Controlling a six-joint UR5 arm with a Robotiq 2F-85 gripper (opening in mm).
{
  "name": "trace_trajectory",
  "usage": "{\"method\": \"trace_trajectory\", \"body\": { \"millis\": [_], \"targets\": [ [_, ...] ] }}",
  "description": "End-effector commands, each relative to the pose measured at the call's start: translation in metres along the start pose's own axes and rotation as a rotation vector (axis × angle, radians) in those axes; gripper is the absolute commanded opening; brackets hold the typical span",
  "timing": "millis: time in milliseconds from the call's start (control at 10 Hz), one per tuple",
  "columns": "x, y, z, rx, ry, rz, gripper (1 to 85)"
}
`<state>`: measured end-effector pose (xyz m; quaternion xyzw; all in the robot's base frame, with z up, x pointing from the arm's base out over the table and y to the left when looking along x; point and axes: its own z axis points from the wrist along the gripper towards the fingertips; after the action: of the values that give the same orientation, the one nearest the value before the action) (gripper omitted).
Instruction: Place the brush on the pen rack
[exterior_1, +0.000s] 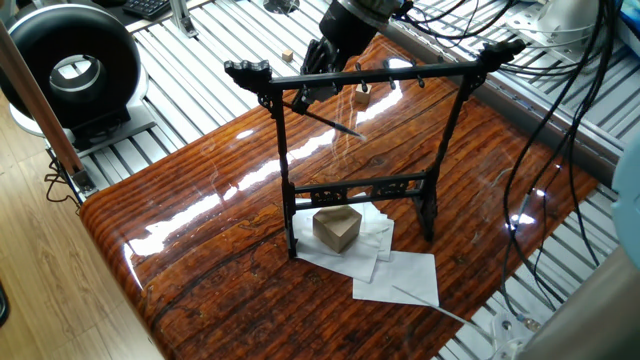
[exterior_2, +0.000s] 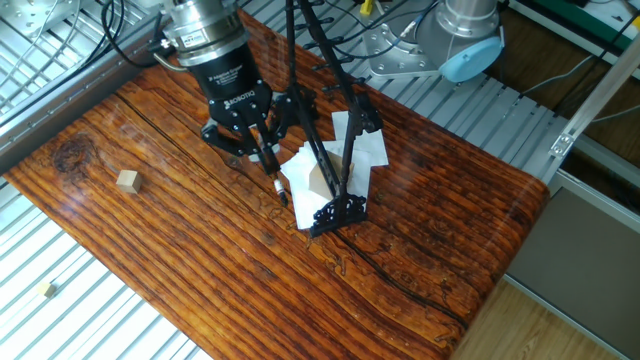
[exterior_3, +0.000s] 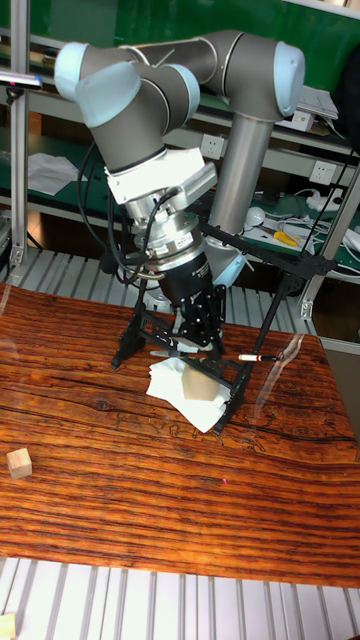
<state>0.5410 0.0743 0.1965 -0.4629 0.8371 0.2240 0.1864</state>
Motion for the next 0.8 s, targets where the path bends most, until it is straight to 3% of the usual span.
{"method": "trace_trajectory", "body": {
  "millis": [0, 400, 700],
  "targets": [
    [0.005, 0.006, -0.003, -0.026, 0.018, -0.027, 1.0],
    [0.034, -0.007, -0.011, -0.016, 0.073, -0.045, 1.0],
    [0.045, 0.004, -0.013, -0.070, 0.036, -0.016, 1.0]
  ]
}}
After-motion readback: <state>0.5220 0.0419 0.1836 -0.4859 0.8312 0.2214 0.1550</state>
